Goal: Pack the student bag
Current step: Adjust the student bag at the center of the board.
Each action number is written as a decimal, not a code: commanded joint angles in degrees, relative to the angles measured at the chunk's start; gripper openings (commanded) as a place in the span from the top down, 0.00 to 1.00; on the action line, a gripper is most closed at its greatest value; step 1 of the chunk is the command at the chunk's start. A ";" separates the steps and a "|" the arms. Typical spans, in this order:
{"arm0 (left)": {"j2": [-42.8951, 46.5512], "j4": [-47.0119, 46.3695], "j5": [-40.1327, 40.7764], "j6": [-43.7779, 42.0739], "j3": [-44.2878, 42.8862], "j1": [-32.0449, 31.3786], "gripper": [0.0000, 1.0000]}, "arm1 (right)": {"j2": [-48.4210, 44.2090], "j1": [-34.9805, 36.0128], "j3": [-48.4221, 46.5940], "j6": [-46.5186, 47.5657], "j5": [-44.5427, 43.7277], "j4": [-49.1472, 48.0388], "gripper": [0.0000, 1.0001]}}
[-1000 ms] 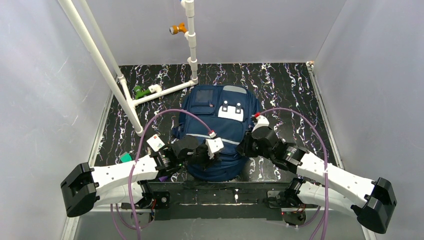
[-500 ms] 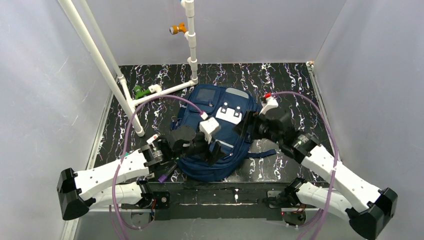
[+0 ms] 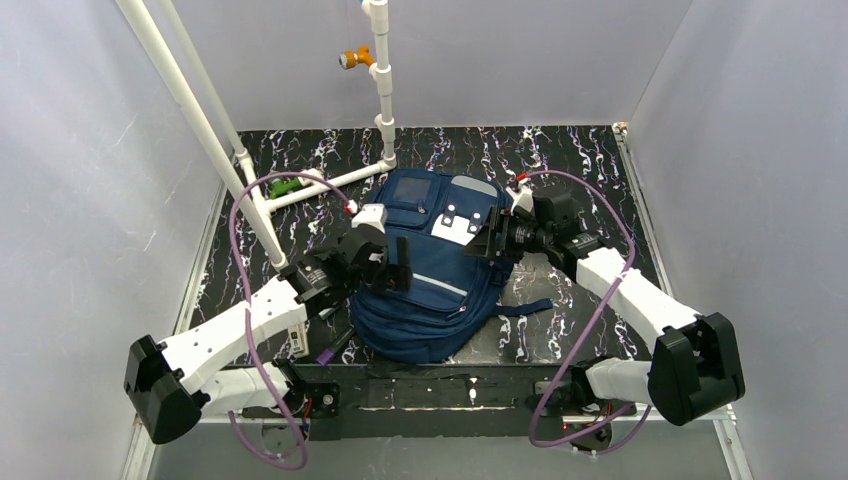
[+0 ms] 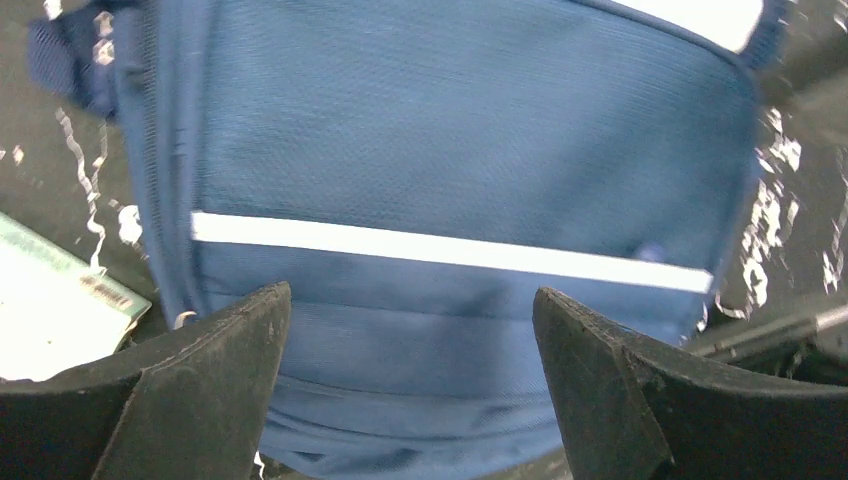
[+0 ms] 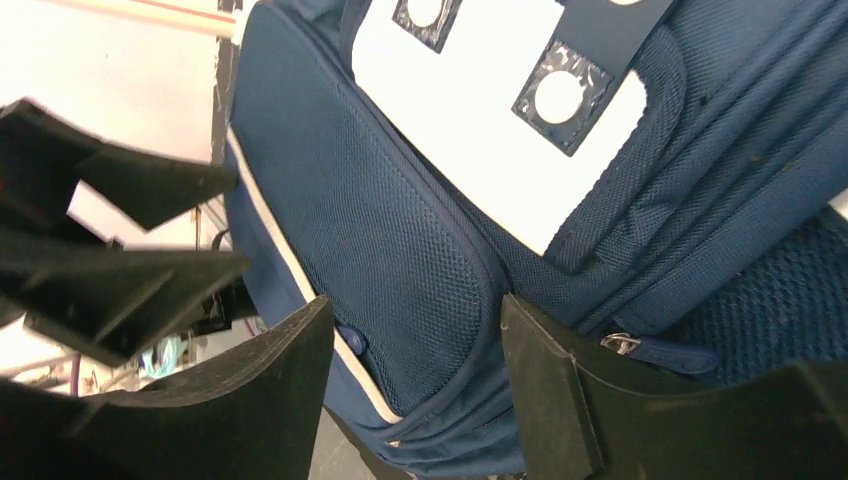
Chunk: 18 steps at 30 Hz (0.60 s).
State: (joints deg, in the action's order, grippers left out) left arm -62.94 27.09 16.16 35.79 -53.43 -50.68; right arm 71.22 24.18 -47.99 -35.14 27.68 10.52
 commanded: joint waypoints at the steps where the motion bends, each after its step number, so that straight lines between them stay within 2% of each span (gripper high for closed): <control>1: 1.07 -0.87 -4.39 6.11 3.71 3.47 0.11 | -0.13 0.20 2.40 1.85 7.98 -4.54 0.33; 5: -1.81 -6.22 -6.56 5.51 4.82 3.81 0.11 | 0.87 0.42 5.39 0.89 7.69 -8.00 0.36; 7: -4.82 -7.14 -6.74 4.16 3.65 4.01 0.11 | 2.15 0.42 6.21 0.62 7.13 -8.88 0.44; 10: -9.26 -9.48 -6.16 0.98 1.26 4.26 0.11 | 0.68 0.37 7.91 -0.81 4.81 -9.81 0.69; 11: -10.81 -11.01 -6.19 -0.51 0.66 4.54 0.11 | -1.26 0.34 9.12 -2.22 3.07 -9.97 0.88; 12: -12.70 -12.67 -6.60 -2.07 -0.04 4.94 0.11 | -3.41 0.22 10.22 -4.25 0.40 -10.00 0.99; 18: -27.12 -18.01 -15.87 -11.87 -10.99 6.45 0.14 | -20.98 -0.78 22.09 -26.51 -12.24 -21.92 0.99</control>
State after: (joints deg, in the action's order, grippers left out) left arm -80.73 19.40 9.78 31.14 -58.46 -44.49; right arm 59.09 23.59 -31.16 -45.98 21.69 -1.93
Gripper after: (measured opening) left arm 0.875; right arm 0.057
